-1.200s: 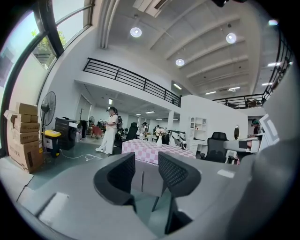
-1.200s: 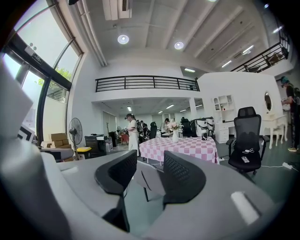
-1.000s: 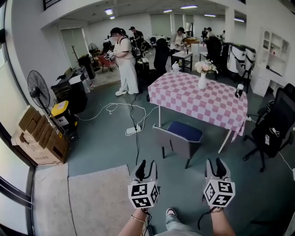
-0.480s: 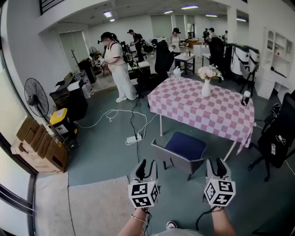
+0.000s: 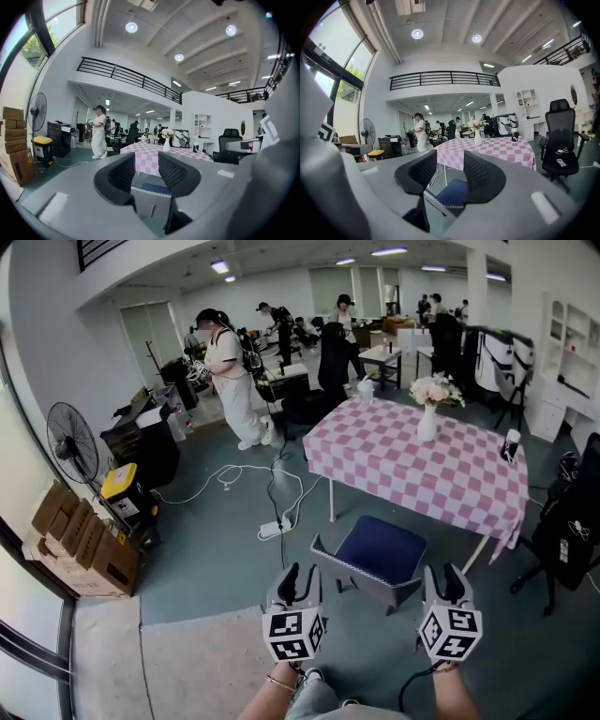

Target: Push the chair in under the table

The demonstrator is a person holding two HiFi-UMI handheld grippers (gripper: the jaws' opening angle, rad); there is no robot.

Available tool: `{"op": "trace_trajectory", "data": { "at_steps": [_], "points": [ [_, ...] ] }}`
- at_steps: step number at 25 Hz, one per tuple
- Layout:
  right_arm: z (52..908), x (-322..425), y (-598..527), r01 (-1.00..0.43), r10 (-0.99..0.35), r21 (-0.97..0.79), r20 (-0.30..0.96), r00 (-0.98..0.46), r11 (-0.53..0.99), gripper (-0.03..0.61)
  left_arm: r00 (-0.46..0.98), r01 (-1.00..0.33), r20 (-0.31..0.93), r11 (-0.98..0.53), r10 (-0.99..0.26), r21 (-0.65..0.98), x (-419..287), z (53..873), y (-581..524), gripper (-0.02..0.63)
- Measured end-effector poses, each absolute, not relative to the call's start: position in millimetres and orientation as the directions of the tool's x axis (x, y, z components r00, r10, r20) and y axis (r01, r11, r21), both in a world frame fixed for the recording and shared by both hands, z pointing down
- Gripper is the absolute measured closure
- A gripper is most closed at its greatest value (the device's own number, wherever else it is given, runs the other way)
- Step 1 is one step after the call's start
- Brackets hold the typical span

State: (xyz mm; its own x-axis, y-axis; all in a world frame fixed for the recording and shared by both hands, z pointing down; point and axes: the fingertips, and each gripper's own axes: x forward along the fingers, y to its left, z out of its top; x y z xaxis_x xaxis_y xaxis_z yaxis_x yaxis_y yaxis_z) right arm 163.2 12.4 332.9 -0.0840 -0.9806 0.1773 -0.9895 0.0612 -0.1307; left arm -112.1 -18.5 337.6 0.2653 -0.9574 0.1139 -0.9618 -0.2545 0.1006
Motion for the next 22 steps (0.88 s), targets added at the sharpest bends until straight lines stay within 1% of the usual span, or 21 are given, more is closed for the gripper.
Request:
{"op": "trace_trajectory", "data": {
  "at_steps": [6,13,22],
  "points": [
    [337,158,-22,-0.991,-0.982,-0.133,0.185,-0.033,0.008,0.416,0.314,-0.948,0.120,-0.303,-0.942,0.101,-117,343,-68,0.471],
    [328,147,-74,-0.983,-0.980,-0.143,0.174,0.092,-0.118,0.416,0.414,-0.909,0.105,-0.406,-0.904,0.090,-127,329,-154,0.471],
    [312,132,-134,-0.945,-0.952,-0.152,0.150,0.267,-0.289,0.416,0.580,-0.814,0.092,-0.576,-0.809,0.074,-122,313,-255,0.471]
  ]
}}
